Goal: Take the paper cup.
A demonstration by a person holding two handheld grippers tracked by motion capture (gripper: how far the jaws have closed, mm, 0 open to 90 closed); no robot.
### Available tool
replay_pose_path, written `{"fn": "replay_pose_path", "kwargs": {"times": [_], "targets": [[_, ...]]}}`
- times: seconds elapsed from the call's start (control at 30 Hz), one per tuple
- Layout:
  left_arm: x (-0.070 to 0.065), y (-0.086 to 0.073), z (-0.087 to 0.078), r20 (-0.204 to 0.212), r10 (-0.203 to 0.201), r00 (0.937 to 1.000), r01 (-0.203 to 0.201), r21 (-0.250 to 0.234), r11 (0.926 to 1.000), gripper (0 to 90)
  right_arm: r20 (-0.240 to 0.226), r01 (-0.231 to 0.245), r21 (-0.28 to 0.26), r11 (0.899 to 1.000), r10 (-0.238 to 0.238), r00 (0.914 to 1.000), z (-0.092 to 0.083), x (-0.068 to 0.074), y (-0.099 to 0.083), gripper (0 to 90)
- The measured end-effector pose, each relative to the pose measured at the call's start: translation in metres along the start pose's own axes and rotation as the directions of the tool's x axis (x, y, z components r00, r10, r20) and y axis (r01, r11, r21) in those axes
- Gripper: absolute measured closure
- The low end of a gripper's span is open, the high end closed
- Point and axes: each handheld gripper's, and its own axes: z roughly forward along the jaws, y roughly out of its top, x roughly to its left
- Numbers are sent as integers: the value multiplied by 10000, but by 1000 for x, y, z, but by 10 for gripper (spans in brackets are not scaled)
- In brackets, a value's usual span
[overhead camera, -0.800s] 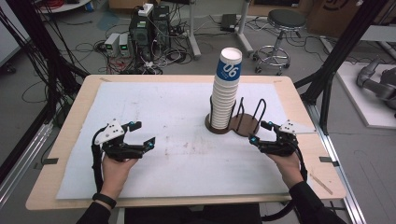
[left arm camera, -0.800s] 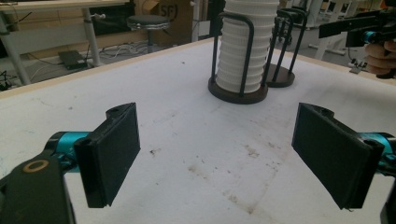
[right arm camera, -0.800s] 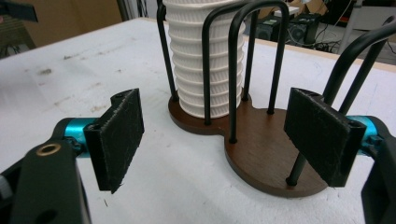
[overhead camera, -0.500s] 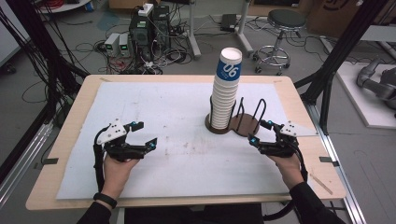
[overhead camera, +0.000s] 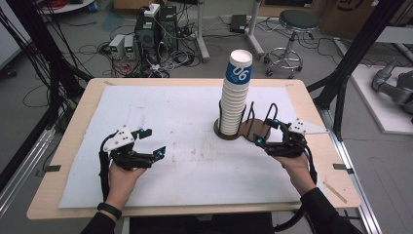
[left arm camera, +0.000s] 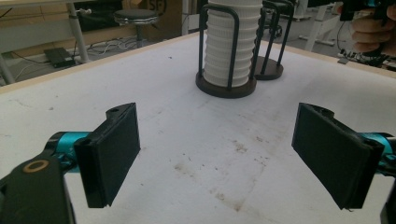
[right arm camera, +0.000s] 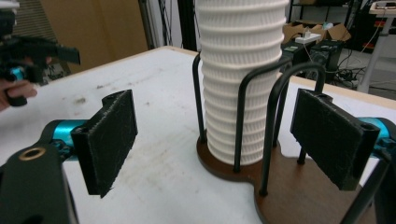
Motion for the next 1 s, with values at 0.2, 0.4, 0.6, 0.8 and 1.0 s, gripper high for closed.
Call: {"fn": "replay_pose_path", "kwargs": {"times": [0.2,0.4,0.6,0.8,1.0], "targets": [[0,0,2,120,-73,9999,72,36,10000,151,145,-46,-209,9998,49,9999,9,-2,16,150],[-1,0,4,194,-8,9998,6,141,9999,151,286,21,-101,9999,-18,9996,26,-8,46,150],[-1,0,3,382,-71,9992,70,39,10000,138,266,299,92,9995,-301,9992,41,-12,67,150],[-2,0,3,506,-45,9987,46,-26,10000,137,313,510,307,9982,-519,9982,55,-13,79,150],[-2,-1,3,579,-28,9983,26,38,10000,137,313,557,555,9969,-575,9979,70,-16,89,149]]}}
